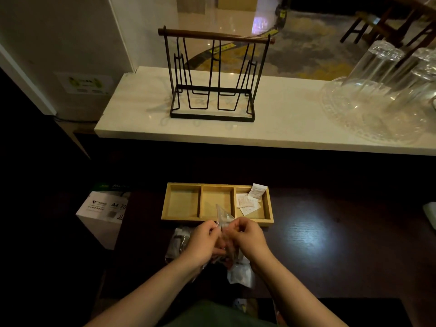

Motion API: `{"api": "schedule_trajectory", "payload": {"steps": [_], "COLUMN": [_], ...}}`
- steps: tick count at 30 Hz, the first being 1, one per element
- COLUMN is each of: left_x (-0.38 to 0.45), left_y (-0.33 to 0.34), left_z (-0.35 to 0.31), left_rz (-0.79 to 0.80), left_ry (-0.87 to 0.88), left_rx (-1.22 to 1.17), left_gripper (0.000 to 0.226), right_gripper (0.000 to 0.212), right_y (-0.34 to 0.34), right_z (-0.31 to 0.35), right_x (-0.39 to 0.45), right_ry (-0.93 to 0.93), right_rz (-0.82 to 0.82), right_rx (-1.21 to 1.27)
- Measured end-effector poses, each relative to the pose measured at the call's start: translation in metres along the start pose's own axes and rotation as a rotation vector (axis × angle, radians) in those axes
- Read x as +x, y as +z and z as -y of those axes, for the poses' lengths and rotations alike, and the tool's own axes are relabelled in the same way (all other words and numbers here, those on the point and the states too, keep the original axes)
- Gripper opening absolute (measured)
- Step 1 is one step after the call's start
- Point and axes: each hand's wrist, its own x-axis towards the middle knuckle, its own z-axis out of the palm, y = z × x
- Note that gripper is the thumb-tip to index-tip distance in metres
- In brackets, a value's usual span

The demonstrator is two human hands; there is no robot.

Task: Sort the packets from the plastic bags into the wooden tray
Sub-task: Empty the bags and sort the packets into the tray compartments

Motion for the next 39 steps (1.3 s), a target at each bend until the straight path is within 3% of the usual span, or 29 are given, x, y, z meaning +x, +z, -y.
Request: {"api": "schedule_trajectory", "payload": {"steps": [6, 12, 15, 19, 21, 30, 35, 39], "left_x": [0.003, 0.004, 0.001, 0.0, -0.002, -0.003, -0.003, -0.002], "left_y": [-0.021, -0.022, -0.02, -0.022, -0.022, -0.021, -0.022, -0.021], "left_z": [0.004, 0.001, -0.002, 0.0, 0.001, 0.002, 0.003, 0.005], "left_rz": [-0.13, -0.198, -0.166, -0.147, -0.141, -0.116, -0.096, -0.092], "left_ry": [-0.044, 0.039, 0.058, 0.065, 0.07, 0.071, 0.065, 0.044], "left_rx": [0.208, 0.357, 0.32, 0.32, 0.329, 0.293, 0.289, 0.291], "left_gripper": [0.018, 0.023, 0.023, 0.025, 0.026, 0.027, 0.025, 0.023], "right_gripper": [0.02, 0.018, 0.017, 0.052, 0.059, 0.026, 0.02, 0.032], "right_y": [-0.032, -0.051, -0.068, -0.08, -0.082, -0.078, -0.083, -0.08], "right_z": [-0.007, 0.006, 0.003, -0.012, -0.017, -0.055, -0.061, -0.045], "right_x": [0.009, 0.026, 0.062, 0.102, 0.109, 0.076, 0.067, 0.073], "right_ry": [-0.098, -0.23, -0.29, -0.285, -0.291, -0.397, -0.464, -0.488], "right_rz": [-0.269, -0.23, -0.3, -0.222, -0.185, -0.077, -0.224, -0.343], "right_rx": [-0.179, -0.222, -0.457, -0.804, -0.89, -1.031, -1.015, -0.966]}}
